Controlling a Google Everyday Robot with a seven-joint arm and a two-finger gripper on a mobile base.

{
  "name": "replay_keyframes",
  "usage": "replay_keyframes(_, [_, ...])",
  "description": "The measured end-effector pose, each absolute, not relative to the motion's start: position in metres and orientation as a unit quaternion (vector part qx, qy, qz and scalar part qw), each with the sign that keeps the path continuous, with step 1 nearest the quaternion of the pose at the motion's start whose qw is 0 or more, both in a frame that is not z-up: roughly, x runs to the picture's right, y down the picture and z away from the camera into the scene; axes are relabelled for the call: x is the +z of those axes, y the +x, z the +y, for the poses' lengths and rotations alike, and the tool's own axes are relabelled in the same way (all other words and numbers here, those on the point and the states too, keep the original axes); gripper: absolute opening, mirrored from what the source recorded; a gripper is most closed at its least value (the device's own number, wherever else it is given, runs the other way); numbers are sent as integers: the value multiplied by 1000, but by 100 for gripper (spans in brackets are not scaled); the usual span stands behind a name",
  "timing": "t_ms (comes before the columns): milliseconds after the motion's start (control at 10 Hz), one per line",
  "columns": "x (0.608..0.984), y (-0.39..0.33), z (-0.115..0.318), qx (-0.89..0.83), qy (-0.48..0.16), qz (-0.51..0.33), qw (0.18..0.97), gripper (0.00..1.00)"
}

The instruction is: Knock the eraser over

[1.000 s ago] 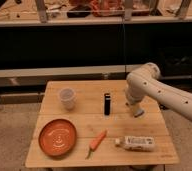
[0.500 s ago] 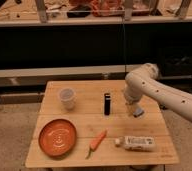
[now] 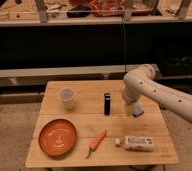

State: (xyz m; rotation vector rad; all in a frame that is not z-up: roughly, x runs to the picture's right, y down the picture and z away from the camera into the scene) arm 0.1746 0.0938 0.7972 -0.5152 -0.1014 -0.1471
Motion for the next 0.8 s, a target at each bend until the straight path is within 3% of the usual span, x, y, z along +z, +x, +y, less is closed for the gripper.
replay_keyframes(800, [810, 157, 98, -89, -257, -68, 960, 80])
